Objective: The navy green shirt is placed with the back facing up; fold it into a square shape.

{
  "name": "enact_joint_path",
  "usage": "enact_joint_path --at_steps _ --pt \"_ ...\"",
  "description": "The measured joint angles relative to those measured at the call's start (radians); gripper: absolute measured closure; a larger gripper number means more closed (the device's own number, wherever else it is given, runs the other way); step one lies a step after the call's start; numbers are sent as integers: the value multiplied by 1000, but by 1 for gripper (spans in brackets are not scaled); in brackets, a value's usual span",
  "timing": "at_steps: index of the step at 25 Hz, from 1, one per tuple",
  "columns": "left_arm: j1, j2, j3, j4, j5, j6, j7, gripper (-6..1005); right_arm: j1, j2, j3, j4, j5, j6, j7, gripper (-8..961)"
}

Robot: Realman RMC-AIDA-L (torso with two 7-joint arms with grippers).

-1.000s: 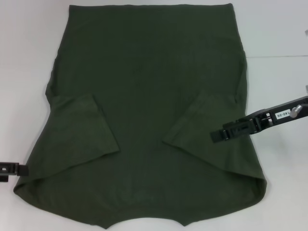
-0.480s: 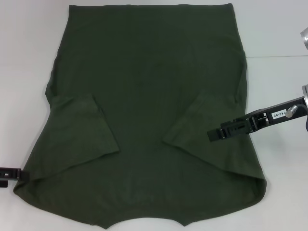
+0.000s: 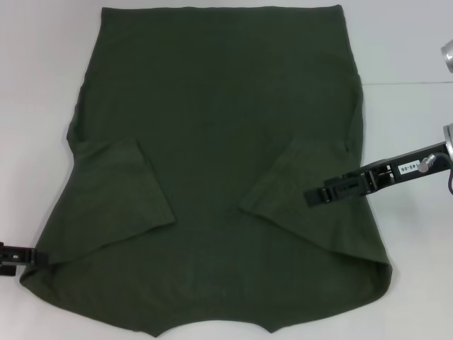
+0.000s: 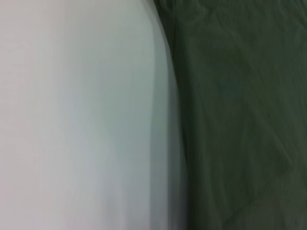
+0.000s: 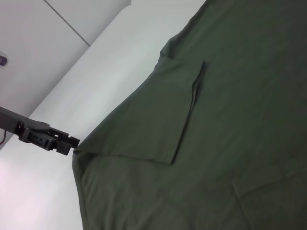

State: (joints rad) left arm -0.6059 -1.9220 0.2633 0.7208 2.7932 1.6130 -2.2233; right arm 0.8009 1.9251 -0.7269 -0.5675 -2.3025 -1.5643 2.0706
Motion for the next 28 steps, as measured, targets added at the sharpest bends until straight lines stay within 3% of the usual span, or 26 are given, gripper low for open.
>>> enact_joint_path --at_steps 28 --pt "-31 -2 54 -66 4 -8 -24 120 13 1 1 12 2 38 -7 8"
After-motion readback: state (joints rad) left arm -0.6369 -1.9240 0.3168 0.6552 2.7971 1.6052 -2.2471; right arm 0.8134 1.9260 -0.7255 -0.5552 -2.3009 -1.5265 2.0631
